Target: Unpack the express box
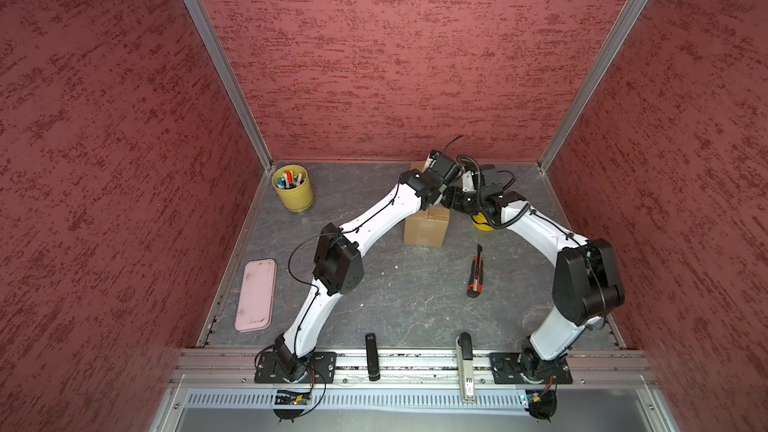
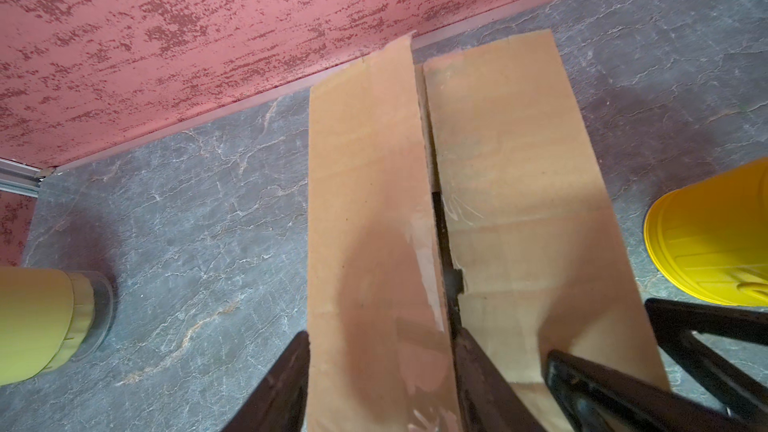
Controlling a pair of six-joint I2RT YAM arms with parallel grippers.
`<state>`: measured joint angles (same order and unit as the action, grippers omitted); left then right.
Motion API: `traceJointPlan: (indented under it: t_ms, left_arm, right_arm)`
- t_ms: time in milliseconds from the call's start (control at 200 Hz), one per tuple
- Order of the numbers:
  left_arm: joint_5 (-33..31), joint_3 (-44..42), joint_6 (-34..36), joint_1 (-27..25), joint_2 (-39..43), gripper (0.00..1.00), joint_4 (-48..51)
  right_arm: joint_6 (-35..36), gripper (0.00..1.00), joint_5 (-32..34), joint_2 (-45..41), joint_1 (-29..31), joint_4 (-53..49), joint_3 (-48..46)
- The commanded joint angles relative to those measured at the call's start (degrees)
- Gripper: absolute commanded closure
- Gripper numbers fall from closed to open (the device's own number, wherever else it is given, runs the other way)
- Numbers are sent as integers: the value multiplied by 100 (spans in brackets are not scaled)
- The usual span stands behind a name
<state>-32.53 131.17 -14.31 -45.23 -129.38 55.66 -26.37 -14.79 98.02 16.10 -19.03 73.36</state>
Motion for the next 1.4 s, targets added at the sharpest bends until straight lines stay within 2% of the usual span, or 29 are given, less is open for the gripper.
traceJointPlan:
  t_ms: [0, 256, 391, 596, 877, 1007, 1207, 1393]
  left_arm:
    - [-184, -50, 121, 76, 329, 46, 30]
    - [-114, -152, 130, 93, 484, 44, 7]
    - [177, -461, 80, 205, 725, 41, -115]
    - [1310, -1436, -180, 577, 1289, 40, -684]
    - [2519, -2657, -600, 1077, 1975, 40, -1551]
    - [3449, -3436, -896, 1424, 2303, 41, -2250]
    - [5070, -4674, -1618, 1940, 2716, 48, -3640]
    - [5708, -5377, -2021, 2147, 3083, 56, -4428]
  right_arm:
    - [34, 35, 433, 183, -169, -584, -244]
    - [35, 35, 424, 190, -175, -606, -228]
    - [44, 35, 388, 178, -175, -637, -192]
    - [83, 35, 303, 124, -171, -731, -104]
    - [200, 34, 359, -88, -167, -1206, 265]
    - [239, 34, 475, -149, -115, -1448, 468]
    - [272, 33, 655, -186, 41, -1850, 833]
    - [268, 32, 924, -146, 279, -2206, 1194]
